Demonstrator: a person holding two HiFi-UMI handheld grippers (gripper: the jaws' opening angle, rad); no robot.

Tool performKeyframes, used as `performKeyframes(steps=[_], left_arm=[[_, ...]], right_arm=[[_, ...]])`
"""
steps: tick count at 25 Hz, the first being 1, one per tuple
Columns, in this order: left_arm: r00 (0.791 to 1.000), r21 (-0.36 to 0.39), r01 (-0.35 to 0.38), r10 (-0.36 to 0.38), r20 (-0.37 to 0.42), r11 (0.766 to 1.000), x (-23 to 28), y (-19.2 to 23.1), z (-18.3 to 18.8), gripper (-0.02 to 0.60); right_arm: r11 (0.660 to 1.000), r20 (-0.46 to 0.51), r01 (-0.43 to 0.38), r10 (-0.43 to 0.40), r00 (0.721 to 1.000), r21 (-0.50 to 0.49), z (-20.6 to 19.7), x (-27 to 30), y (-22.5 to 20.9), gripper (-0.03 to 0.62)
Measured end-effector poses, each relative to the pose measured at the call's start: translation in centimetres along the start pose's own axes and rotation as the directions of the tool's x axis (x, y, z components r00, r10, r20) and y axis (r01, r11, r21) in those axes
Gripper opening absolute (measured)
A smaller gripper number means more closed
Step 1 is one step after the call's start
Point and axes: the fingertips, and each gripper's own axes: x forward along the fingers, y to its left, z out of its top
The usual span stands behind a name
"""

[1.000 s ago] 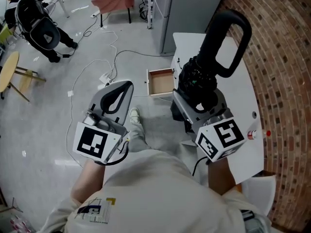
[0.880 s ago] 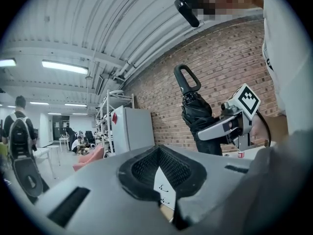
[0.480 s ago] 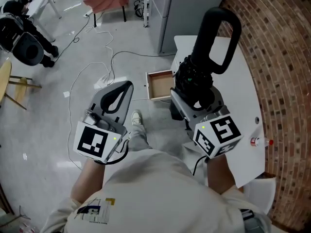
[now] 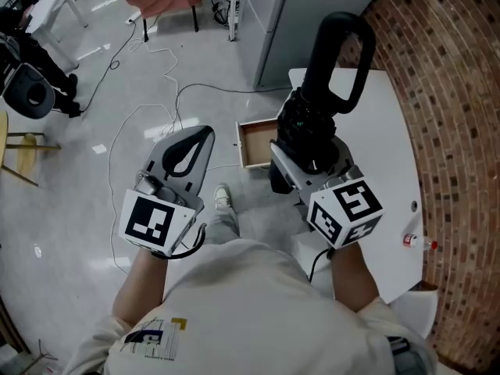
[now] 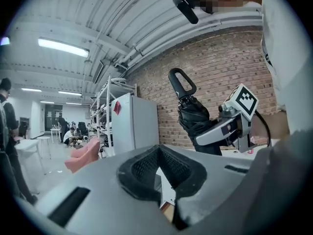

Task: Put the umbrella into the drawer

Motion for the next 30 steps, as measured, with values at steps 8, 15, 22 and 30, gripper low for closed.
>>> performKeyframes(steps=[8,15,22,30], left_arm=[[1.000,-0.011,0.023,-0.024,-0.016,1.000,4.3,7.7,-1.5,0.008],[0.997,-0.035,0.048,-0.050,-0.066,0.998,7.9,11.8,-4.7,0.008],[0.995,-0.086,0.016,-0.025,-0.100,0.996,11.1,15.0,-7.9,0.008],[0.984,-0.144,-0.034,0.008,-0.176,0.989,15.9,17.2,-13.6,0.008]], right_arm=[[0.999,-0.046,0.029,-0.027,0.999,0.027,1.0,8.2,-2.4,0.273],[0.995,-0.092,0.091,-0.088,0.992,0.030,-0.6,14.1,-5.2,0.273],[0.994,-0.168,0.088,-0.076,0.983,0.066,-3.8,19.6,-7.7,0.273],[0.988,-0.238,0.087,-0.056,0.970,0.125,-9.4,24.7,-12.0,0.273]])
